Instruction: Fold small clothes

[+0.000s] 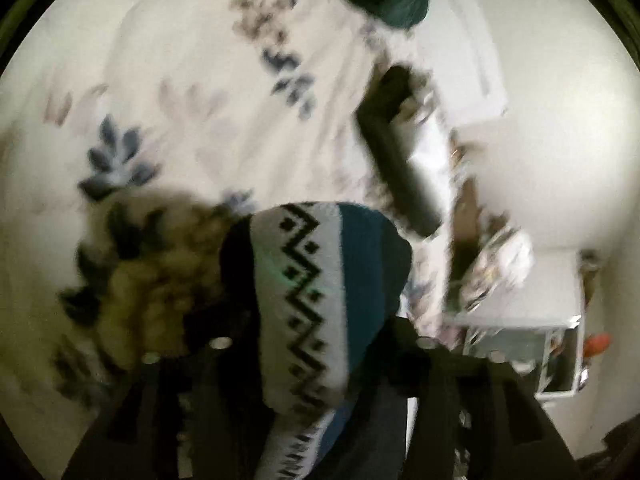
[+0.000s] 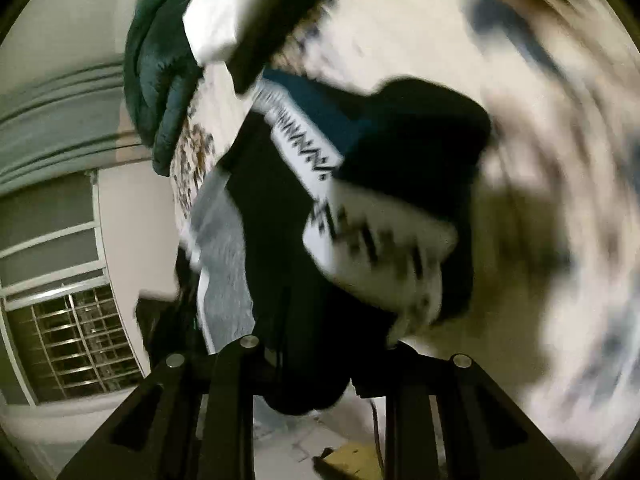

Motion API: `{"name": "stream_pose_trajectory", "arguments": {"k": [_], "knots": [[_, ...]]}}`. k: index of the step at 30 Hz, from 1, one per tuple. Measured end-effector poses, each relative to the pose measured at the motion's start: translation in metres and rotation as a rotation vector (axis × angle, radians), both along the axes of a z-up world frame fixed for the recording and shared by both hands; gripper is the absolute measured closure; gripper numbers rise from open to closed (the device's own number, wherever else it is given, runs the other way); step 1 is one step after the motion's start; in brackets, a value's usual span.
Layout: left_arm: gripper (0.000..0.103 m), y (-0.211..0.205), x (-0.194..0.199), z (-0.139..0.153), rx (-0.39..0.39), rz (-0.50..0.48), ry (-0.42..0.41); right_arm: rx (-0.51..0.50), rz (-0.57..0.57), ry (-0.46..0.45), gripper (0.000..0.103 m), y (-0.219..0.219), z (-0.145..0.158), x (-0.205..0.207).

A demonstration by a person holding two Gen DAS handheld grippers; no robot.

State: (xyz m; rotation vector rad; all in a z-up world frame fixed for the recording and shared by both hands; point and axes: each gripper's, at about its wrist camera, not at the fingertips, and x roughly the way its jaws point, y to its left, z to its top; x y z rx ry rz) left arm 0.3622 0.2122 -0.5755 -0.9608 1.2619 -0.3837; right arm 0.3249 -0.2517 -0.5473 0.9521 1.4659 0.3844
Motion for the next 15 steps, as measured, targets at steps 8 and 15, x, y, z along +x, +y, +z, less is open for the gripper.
{"name": "stream_pose_trajectory", "arguments": {"k": [8,15], "knots": [[0.038,0.015,-0.042,-0.017,-0.035,0.129,0.03,-0.131,0.032,0.171,0.044,-0.001,-0.031,-0.061],[0.032,0.03,-0.102,0.041,0.105,0.216,-0.014,-0.255,0.087,0.175,0.033,-0.072,0.037,-0.059]]}}
